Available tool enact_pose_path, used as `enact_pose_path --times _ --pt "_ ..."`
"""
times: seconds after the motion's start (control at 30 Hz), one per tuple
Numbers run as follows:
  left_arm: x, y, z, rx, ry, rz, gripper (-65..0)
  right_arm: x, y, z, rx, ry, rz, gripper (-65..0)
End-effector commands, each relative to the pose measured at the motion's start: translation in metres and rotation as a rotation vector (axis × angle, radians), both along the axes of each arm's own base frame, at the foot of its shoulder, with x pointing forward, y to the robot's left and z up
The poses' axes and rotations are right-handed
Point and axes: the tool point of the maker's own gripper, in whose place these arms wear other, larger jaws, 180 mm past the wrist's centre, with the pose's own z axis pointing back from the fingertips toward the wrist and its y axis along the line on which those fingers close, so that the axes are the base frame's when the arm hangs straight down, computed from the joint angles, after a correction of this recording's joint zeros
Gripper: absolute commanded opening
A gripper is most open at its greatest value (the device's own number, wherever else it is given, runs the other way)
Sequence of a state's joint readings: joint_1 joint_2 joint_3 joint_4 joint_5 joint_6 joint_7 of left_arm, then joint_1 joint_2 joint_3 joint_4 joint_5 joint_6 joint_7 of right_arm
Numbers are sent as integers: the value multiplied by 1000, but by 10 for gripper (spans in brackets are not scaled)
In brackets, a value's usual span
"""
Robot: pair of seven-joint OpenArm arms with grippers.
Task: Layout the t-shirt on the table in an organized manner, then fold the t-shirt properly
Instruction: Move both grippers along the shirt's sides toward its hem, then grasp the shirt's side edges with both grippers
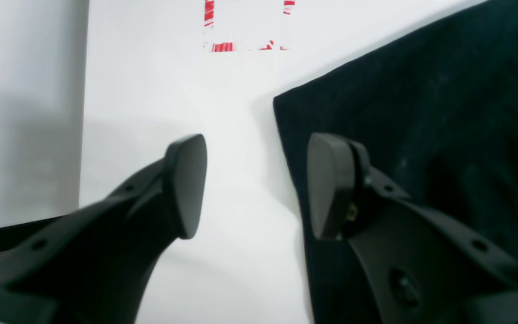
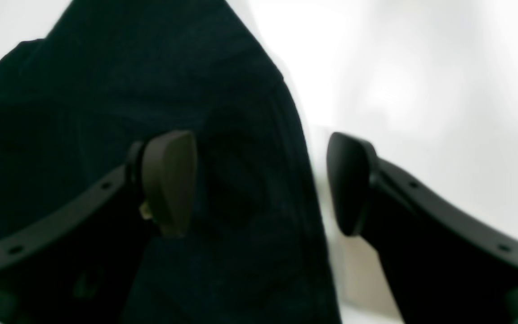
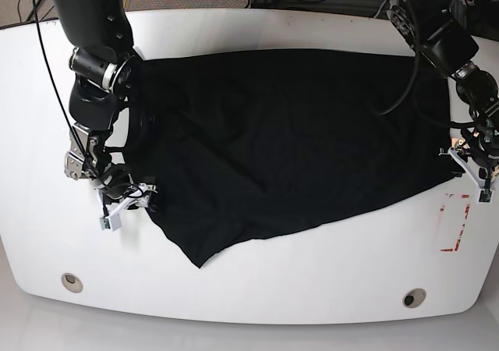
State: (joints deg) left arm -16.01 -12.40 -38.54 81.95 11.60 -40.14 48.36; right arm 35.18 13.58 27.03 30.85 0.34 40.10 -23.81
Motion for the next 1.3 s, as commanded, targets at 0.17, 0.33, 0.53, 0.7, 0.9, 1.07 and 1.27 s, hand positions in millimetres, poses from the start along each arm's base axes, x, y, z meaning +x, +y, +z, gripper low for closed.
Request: enact_pose_path --times 0.17,0.33,0.53,0.7,0.9,1.07,1.27 --pt "6 7 16 23 -44 1 -317 14 31 11 23 -17 43 -220" --pt "3 7 12 23 -32 1 -317 21 39 18 34 -34 51 -220" --pt "-1 6 3 11 -9 2 -312 22 40 19 35 -36 52 -220" --pt "-7 12 -22 -39 57 10 -311 23 50 18 49 -37 61 -244" --pt "14 5 -35 -131 31 4 -311 23 52 18 52 -37 63 -396" --pt "28 6 -44 -193 -4 53 -311 23 53 18 53 -37 64 -479" --pt "42 8 -52 -254 -44 100 -311 21 53 17 53 -34 64 -484"
